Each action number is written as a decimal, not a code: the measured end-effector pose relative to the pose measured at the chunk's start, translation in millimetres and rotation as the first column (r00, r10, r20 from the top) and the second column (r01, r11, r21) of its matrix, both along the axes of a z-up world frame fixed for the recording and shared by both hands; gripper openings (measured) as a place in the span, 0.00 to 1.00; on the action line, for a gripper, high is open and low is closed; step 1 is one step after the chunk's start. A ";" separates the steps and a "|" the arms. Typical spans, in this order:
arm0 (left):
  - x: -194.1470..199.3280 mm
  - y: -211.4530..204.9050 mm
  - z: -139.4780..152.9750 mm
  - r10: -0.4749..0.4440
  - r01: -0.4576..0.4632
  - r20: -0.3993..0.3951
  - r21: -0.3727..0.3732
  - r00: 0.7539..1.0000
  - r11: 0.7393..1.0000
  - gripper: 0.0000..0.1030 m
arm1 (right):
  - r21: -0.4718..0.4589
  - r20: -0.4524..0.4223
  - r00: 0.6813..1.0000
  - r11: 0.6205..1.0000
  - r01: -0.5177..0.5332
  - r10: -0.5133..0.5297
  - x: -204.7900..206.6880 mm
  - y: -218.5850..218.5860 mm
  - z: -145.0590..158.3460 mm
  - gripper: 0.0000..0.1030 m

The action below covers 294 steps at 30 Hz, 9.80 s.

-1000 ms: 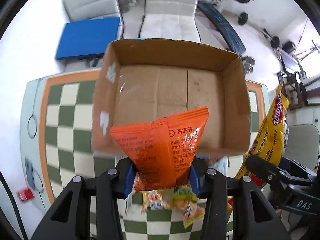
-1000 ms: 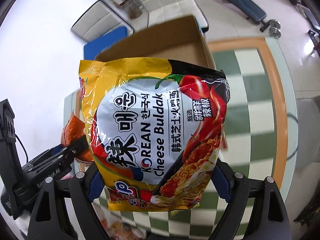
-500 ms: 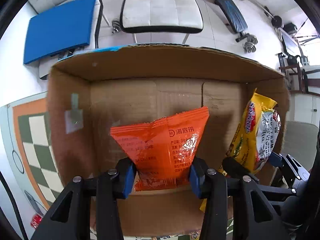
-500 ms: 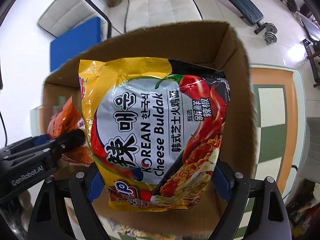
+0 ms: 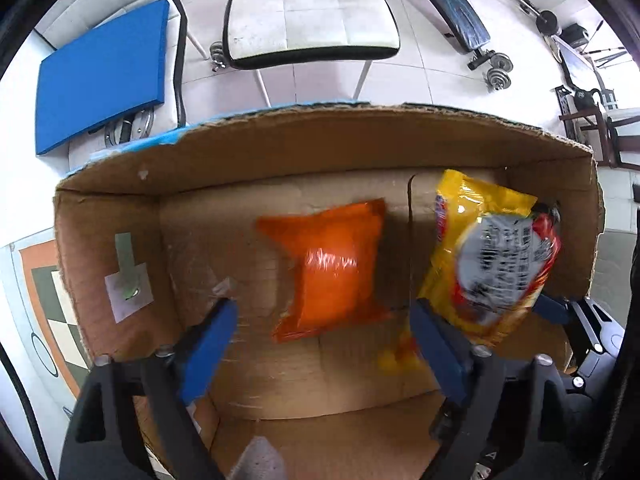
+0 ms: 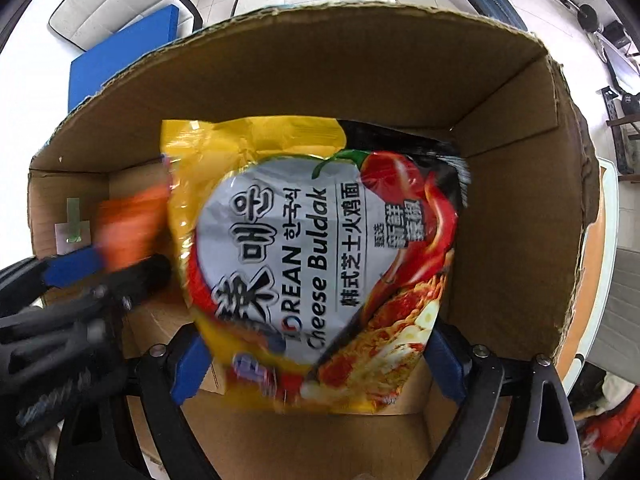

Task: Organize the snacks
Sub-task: 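Carry both bags into the cardboard box and open both tools, then grasp the yellow bread bag with right tool while left tool grasps white wafer pack, then carry both packs into the box and open both tools, then grasp the watermelon gum bag with right tool while left tool grasps panda-print bag, then carry both bags into the box and open both tools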

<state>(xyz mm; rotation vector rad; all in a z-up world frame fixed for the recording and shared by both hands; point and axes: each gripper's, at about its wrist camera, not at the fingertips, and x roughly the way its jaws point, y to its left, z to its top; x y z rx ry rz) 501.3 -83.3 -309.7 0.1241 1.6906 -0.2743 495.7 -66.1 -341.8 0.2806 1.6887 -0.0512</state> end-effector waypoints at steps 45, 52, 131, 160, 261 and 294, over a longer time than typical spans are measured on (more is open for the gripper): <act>-327.1 132.7 -54.7 0.229 -0.231 0.034 0.233 0.973 0.945 0.87 | 0.055 -0.126 0.922 0.931 -0.362 0.366 -320.9 92.2 -51.6 0.70; -314.8 134.7 -92.8 0.207 -0.192 -0.034 0.254 0.978 0.948 0.87 | 0.115 -0.143 0.989 0.993 -0.014 0.031 -339.0 50.0 -55.6 0.54; -24.7 54.0 25.8 0.137 -0.140 0.044 0.053 0.990 0.989 0.54 | 0.182 0.106 0.950 0.945 0.272 -0.294 -157.6 -50.9 44.5 0.38; -39.3 48.7 60.4 0.101 -0.100 0.130 -0.021 0.986 0.995 0.83 | 0.058 0.138 0.980 0.989 0.136 -0.143 -148.0 -31.8 46.3 0.93; -218.5 87.3 125.0 0.155 -0.128 0.231 -0.127 0.961 0.984 0.47 | 0.298 0.226 0.969 0.954 0.031 -0.102 -290.3 22.1 128.3 0.51; -83.2 72.1 8.5 0.132 -0.136 -0.064 -0.057 0.989 0.989 0.66 | 0.164 0.015 0.998 0.985 0.061 -0.064 -136.9 32.7 10.9 0.57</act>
